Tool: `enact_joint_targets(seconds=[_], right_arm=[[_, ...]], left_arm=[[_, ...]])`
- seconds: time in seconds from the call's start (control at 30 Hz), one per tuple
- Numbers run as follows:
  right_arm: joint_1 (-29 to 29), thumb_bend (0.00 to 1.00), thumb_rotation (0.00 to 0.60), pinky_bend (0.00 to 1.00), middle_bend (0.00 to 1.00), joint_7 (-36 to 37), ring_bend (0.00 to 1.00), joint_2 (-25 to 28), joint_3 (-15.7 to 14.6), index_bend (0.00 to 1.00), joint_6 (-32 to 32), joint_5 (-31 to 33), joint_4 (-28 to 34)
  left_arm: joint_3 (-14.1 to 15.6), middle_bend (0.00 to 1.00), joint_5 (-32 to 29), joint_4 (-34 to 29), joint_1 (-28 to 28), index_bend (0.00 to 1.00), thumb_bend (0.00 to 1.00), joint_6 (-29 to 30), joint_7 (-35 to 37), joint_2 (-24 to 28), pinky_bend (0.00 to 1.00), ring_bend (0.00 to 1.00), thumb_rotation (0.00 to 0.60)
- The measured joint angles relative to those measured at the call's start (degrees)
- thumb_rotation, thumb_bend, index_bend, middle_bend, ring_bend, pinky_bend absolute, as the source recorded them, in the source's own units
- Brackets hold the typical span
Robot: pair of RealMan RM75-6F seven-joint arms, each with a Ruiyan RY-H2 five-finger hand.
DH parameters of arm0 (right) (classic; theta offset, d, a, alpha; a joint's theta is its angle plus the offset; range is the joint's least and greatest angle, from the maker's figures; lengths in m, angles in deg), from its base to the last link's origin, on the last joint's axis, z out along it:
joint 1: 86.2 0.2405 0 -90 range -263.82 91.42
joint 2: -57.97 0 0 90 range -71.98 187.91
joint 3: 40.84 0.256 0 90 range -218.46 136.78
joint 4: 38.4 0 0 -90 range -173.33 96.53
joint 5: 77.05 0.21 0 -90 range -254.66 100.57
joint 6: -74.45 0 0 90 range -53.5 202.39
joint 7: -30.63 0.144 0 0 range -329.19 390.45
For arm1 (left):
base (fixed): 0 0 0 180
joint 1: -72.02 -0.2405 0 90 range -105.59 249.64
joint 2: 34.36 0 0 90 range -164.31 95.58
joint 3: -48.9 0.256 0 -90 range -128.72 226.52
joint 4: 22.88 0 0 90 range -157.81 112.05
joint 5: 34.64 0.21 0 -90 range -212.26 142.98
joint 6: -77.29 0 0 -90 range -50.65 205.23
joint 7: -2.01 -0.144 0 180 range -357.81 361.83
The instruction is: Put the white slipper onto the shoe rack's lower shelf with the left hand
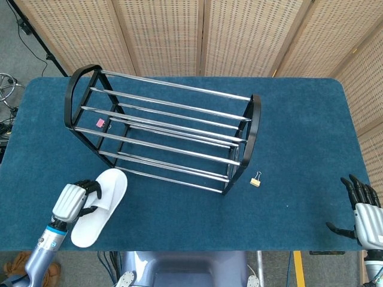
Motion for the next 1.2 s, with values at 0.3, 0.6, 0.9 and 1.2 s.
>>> enact_joint_targets(seconds=[0.3,0.6,0.9,1.2], right_arm=[[0.07,0.0,0.6,0.0,0.0,0.21,0.0,0.02,0.23,0.0,-0.23,0.77,-0.25],[0.44,0.0,0.6,0.0,0.0,0.18,0.0,-0.13,0.48,0.0,-1.1,1.82,-0.67],[0.87,0.0,0.6,0.0,0.0,0.54,0.0,-0.25,0.82,0.0,-2.22,3.16,-1.2],[1.04,0.0,0.6,0.0,0.0,0.57,0.0,-0.3,0.9,0.0,-2.72,3.83,-1.54]], left_arm=[[-1.21,0.54,2.48,-2.11,5.3,0.66,0.5,-1.74,2.74,0.53,0.58,0.47,0.6],[-4.0,0.54,0.3,-4.94,9.53,0.66,0.5,-7.56,-0.24,-0.11,0.58,0.47,0.6],[-6.09,0.54,-3.31,-3.78,12.45,0.66,0.49,-11.89,-0.97,-3.08,0.58,0.47,0.6],[-7.78,0.54,-5.34,-1.73,14.91,0.65,0.49,-14.76,-2.33,-5.31,0.58,0.47,0.6]])
